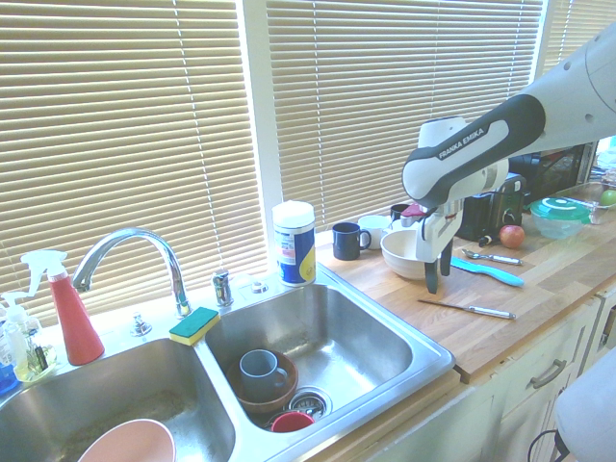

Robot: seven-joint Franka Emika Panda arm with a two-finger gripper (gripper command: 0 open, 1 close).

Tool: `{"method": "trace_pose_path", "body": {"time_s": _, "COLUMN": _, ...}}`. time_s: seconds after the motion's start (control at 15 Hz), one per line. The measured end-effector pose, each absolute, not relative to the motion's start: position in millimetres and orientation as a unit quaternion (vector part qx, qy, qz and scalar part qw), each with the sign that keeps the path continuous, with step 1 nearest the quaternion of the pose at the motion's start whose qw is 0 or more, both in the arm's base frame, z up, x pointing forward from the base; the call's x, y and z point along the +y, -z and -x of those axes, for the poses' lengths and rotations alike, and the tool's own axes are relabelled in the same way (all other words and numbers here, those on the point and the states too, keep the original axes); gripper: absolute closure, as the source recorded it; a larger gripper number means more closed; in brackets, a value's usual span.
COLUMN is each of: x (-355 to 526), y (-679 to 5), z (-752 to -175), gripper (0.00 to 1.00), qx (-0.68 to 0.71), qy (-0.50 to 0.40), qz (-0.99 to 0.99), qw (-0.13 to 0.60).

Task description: Put the knife into the sink

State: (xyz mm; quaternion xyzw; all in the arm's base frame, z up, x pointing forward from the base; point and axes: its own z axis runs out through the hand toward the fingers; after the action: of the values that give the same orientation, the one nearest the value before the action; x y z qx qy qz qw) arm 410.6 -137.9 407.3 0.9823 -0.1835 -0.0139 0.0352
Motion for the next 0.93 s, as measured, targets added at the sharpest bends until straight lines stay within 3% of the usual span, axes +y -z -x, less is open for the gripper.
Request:
{"method": "trace_pose_path", "body": {"time_s": 0.73, "x": -227.6, "y": -345.5, "z": -348.9, "gripper": 0.00, "qx": -0.195, "qy": 0.033, "qz": -0.980, "qw": 0.031}}
{"method": "trace_pose_path", "body": {"time_s": 0.8, "x": -230.2, "y": -341.7, "z": -347.0, "gripper": 1.00, "qx": -0.195, "qy": 0.034, "qz": -0.980, "qw": 0.032}}
{"method": "trace_pose_path", "body": {"time_s": 0.93, "x": -234.4, "y": -335.2, "z": -345.5, "gripper": 1.00, "qx": -0.197, "qy": 0.036, "qz": -0.979, "qw": 0.032}}
